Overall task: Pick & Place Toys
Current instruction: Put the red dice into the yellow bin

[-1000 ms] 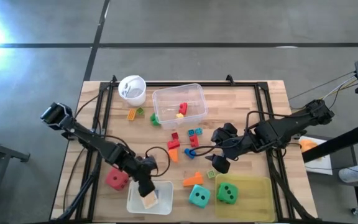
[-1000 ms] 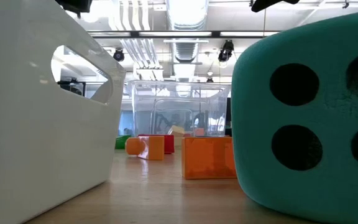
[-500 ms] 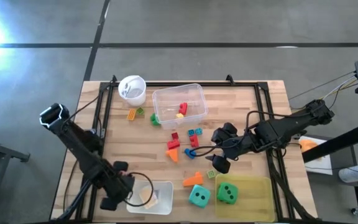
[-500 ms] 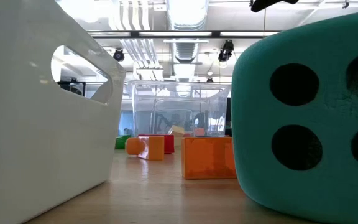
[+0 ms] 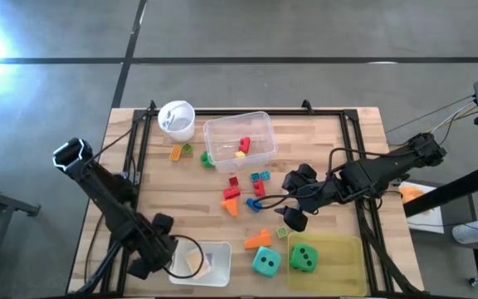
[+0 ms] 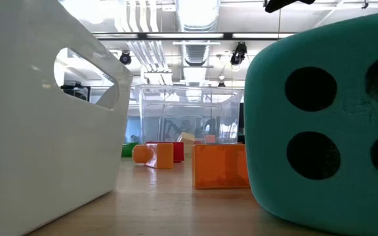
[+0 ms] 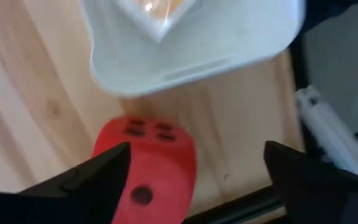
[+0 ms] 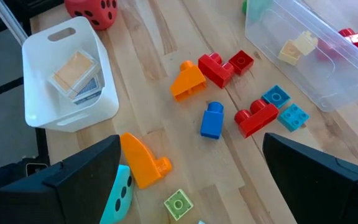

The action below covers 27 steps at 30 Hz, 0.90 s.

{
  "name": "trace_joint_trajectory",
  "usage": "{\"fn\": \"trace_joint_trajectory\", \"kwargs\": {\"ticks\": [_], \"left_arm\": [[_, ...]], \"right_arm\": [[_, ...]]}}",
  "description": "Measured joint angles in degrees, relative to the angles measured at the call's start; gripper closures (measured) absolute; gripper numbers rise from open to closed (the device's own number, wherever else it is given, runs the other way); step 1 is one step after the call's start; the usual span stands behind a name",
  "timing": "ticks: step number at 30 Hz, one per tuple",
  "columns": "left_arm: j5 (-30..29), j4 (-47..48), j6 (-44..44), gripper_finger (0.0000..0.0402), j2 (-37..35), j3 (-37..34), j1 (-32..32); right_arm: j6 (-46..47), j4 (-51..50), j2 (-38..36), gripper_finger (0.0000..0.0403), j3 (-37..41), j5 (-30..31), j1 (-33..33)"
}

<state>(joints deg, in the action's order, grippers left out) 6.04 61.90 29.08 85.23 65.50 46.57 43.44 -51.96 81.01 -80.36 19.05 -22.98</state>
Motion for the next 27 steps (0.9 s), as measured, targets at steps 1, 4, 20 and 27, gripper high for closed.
{"fn": "trace_joint_trajectory", "kwargs": {"ticks": [1,4,20,27], "left_arm": [[0.0,0.8,0.0,0.0011,0.0,-0.4,0.0],[0.0,1.5,0.3,0.0015,0.0,-2.2,-0.1],[-0.5,1.1,-2.3,0.006,0.0,-4.4,-0.1],[-1.1,0.9,-0.5,0.006,0.0,-4.4,-0.3]], "right_arm": [[0.0,0.0,0.0,0.0018,0.0,0.0,0.0],[0.0,0.0,0.0,0.0018,0.0,0.0,0.0],[0.0,0.0,0.0,0.0018,0.1,0.0,0.0],[0.0,0.0,0.0,0.0018,0.2,0.0,0.0]]}}
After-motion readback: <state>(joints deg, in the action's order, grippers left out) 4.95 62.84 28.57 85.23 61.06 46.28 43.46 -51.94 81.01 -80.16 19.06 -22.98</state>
